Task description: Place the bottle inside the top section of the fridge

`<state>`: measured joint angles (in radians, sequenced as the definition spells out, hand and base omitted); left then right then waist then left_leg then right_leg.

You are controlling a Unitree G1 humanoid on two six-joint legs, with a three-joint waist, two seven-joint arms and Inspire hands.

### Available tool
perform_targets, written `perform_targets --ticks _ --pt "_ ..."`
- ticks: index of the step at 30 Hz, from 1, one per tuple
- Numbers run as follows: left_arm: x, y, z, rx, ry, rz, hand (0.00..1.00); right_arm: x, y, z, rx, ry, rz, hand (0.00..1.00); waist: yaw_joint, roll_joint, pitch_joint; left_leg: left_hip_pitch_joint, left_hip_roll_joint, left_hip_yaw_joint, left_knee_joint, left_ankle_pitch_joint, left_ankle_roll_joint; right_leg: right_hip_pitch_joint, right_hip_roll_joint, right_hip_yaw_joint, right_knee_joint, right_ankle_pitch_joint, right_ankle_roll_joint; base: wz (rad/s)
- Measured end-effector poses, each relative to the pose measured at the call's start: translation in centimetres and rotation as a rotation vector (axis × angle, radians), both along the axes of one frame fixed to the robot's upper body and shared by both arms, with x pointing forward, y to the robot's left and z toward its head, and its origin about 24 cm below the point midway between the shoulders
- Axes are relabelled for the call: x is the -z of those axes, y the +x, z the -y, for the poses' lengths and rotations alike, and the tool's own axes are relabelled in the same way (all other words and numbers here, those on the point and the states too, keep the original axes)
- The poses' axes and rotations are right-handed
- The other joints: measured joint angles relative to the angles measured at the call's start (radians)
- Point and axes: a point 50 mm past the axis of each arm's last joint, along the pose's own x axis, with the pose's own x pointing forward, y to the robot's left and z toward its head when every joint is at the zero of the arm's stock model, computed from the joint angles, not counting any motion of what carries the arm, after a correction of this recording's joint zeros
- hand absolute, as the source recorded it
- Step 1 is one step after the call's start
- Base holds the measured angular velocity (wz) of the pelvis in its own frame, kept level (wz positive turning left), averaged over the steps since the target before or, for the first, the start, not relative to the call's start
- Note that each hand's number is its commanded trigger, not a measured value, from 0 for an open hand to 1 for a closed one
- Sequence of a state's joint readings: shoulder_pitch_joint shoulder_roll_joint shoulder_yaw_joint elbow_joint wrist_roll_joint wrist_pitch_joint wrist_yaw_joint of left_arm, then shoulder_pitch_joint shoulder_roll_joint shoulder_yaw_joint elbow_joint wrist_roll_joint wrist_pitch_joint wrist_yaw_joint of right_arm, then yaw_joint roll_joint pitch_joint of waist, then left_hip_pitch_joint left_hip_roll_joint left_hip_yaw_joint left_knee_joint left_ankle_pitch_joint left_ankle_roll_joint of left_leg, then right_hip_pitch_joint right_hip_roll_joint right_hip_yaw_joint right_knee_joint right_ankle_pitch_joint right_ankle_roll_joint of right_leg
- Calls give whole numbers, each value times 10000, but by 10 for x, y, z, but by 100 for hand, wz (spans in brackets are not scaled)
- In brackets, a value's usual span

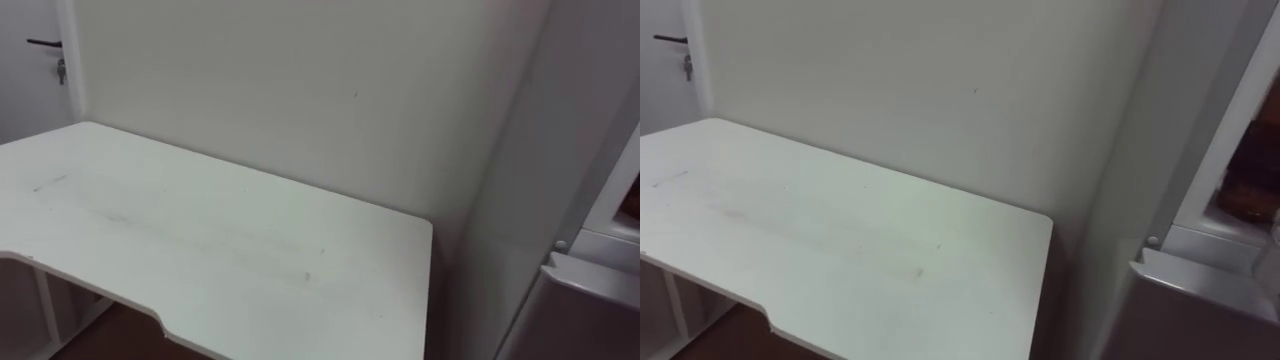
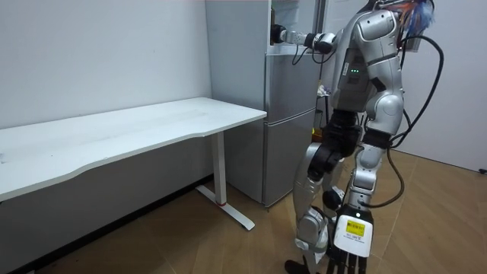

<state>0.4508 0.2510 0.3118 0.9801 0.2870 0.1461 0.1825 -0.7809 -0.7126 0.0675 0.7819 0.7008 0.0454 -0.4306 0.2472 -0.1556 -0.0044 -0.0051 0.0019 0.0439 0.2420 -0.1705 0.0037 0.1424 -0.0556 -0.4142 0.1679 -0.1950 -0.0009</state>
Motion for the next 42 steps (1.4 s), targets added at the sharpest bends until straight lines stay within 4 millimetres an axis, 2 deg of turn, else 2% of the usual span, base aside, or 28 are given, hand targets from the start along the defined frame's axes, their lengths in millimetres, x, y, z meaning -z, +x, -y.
perform_targets --ticks 12,17,22,24,29,42 --pt "0 -1 1 10 -16 27 0 0 1 -1 -559 21 35 0 -56 54 37 15 67 3 -18 11 -84 17 63 -13 -19 -43 -93 0" --pt "1 4 2 88 -47 248 0 0 2 -1 -988 -5 83 0 -142 161 76 115 58 26 -49 8 -84 25 47 -8 -113 -45 -90 0" --pt "3 9 4 -49 -129 475 0 2 3 0 -1410 -27 74 0 -272 360 58 136 44 11 -79 10 -83 92 39 -12 -152 -43 -91 0" --pt "3 9 5 -62 -148 471 0 2 3 -1 -1604 -89 89 0 -315 412 -1 167 31 10 -130 14 -85 170 39 -12 -150 -43 -88 0" --pt "6 8 11 -175 -300 415 0 1 4 -3 -2043 -119 91 0 -492 363 -45 172 15 -6 -190 22 -94 187 50 -41 -161 -45 -86 1" --pt "7 18 12 83 -320 643 0 3 4 -3 -2099 -78 -59 0 -710 187 -53 151 3 -30 -184 20 -93 148 48 -49 -186 -53 -73 0"
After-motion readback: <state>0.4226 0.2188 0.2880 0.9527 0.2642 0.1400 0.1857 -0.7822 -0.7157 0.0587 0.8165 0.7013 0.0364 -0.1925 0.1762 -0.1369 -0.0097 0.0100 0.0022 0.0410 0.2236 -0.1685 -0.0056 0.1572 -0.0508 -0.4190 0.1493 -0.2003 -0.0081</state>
